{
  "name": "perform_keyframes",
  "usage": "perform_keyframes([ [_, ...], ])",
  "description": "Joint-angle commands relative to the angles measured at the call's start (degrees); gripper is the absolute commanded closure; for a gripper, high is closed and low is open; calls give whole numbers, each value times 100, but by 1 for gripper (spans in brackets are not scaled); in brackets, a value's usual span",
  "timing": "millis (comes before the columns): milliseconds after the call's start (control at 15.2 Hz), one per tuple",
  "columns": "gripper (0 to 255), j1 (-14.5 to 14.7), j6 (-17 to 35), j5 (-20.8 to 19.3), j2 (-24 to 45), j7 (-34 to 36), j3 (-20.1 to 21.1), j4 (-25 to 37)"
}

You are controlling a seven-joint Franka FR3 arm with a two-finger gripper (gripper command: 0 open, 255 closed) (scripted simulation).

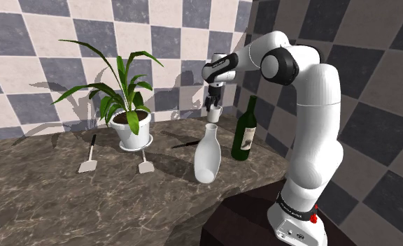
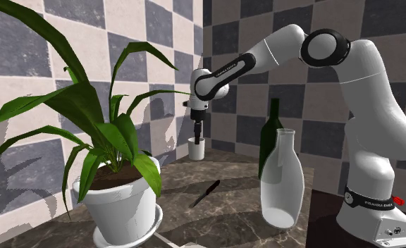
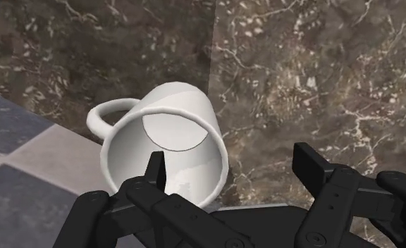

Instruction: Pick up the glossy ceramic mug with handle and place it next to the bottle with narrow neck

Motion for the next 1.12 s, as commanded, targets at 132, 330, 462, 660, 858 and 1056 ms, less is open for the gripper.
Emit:
perform_keyframes([
  [132, 0, -45, 221, 61, 199, -59, 15, -18],
  [330, 0, -58, 376, 93, 301, -79, 29, -74],
  [462, 0, -58, 376, 93, 302, -79, 29, -73],
  [660, 0, -58, 376, 93, 302, -79, 29, -72],
  [858, 255, -58, 375, 93, 302, -79, 29, -73],
  [1056, 255, -58, 375, 93, 302, -79, 29, -73],
])
